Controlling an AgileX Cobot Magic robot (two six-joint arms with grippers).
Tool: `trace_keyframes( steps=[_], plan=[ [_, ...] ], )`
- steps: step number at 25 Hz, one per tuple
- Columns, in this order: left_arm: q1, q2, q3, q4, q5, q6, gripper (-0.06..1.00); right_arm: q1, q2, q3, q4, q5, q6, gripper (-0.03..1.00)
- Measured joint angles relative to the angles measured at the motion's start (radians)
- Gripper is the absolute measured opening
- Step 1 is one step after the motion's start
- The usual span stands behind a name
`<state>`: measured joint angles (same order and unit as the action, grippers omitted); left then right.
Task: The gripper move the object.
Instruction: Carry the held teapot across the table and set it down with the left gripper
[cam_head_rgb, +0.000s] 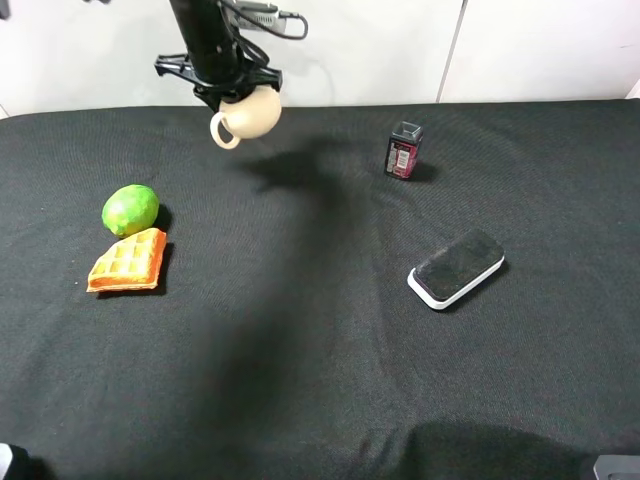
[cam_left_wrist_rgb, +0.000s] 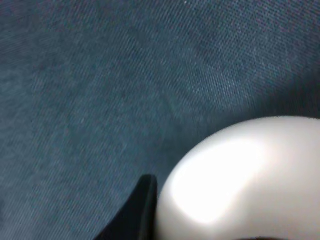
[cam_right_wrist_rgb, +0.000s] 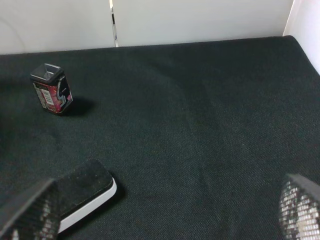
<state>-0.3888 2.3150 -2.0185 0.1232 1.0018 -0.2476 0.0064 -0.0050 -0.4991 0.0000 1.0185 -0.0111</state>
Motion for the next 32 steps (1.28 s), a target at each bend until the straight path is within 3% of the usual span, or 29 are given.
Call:
trace_keyframes(
  steps=[11,32],
  plan=[
    [-0.032,-0.086,0.0,0.005,0.15,0.013,0.16,0.0,0.0,0.0,0.0,0.0,0.0,0.66],
    [-0.164,-0.098,0.0,0.028,0.166,0.046,0.16,0.0,0.0,0.0,0.0,0.0,0.0,0.66]
  ],
)
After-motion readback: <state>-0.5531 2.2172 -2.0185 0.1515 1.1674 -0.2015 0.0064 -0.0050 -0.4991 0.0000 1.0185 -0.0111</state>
